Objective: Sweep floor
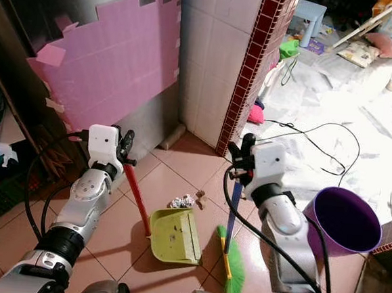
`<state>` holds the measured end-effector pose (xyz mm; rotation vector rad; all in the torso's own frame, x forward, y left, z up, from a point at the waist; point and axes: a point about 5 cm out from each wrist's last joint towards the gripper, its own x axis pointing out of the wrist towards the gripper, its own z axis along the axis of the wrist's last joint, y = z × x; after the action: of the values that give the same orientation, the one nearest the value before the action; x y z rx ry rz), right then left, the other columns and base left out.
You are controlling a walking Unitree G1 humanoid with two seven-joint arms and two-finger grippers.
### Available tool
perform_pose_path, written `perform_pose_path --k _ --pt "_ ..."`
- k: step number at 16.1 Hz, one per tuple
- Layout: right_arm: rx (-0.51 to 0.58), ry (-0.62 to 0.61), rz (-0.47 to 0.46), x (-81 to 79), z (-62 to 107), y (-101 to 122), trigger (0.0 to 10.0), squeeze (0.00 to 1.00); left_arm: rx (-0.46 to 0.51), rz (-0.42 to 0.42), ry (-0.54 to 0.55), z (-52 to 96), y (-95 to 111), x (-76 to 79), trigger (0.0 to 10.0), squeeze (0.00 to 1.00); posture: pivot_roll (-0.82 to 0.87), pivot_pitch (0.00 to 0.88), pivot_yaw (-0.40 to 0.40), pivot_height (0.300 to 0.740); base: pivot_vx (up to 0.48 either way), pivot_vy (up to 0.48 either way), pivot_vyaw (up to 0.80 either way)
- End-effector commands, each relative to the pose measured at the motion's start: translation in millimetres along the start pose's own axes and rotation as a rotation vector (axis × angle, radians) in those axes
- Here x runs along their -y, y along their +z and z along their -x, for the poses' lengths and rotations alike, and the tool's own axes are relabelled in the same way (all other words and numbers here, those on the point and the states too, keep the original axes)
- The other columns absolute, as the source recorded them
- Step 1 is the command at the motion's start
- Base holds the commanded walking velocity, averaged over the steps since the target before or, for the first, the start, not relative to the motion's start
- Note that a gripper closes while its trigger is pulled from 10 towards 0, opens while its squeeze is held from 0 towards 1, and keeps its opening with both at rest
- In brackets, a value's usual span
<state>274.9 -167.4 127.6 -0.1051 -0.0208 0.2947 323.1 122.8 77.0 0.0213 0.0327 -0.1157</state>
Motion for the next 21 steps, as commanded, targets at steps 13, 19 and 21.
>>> perform_pose_path --k 13,19,21 --pt "0.064 -0.056 0.107 -10.4 -57.3 -7 10.0 0.00 0.122 -0.054 0.030 17.0 32 -28.1 0.0 0.00 -0.02 0.000 0.015 0.740 0.000 0.000 0.00" --pt "0.044 -0.072 0.142 -9.3 -56.5 -19 10.0 0.00 0.079 -0.047 0.013 28.5 35 -28.7 4.8 0.00 -0.02 0.000 0.030 0.740 0.000 0.000 0.00" --pt "0.082 -0.138 0.134 -0.3 -48.0 -19 10.0 0.00 0.035 -0.059 -0.002 42.2 23 -26.5 10.0 0.00 -0.04 0.000 0.040 0.740 0.000 0.000 0.00"
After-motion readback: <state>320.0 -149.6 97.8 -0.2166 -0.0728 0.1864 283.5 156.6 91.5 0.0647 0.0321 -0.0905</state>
